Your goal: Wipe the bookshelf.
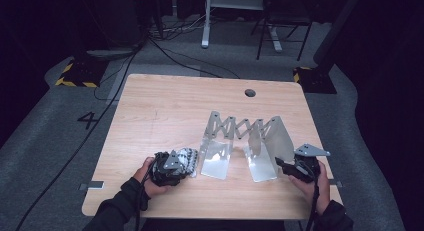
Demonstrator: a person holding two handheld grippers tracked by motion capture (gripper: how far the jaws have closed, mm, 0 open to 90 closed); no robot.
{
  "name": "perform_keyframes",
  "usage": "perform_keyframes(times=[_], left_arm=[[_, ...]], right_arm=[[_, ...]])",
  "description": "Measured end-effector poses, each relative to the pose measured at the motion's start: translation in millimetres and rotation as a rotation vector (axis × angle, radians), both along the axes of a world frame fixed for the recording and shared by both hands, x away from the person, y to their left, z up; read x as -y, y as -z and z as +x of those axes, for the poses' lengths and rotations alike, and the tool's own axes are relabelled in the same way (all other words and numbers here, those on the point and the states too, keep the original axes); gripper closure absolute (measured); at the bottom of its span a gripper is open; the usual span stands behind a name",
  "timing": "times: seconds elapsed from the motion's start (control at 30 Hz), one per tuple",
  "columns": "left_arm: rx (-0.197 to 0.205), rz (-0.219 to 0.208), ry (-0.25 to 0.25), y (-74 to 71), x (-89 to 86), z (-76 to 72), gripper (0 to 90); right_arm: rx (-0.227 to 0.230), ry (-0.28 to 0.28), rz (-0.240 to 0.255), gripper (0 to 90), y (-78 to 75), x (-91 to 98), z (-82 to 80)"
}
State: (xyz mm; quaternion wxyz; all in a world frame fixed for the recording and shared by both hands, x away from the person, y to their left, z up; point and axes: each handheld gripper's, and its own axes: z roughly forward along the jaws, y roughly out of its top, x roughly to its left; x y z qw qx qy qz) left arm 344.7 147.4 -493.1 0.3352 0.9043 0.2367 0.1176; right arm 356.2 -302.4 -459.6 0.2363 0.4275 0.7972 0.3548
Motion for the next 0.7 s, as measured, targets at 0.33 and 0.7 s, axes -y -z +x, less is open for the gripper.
perform_keyframes(times=[0.33, 0.7], left_arm=[[-0.004, -0.002, -0.001, 0.1, 0.2, 0.7, 56.4], [-0.018, -0.015, -0.04, 1.3, -4.4, 4.8, 46.5]], right_arm=[[0.033, -0.012, -0.01, 42.3, -9.8, 6.4, -5.4], [-0.058, -0.029, -0.023, 41.5, -3.3, 10.1, -34.0]])
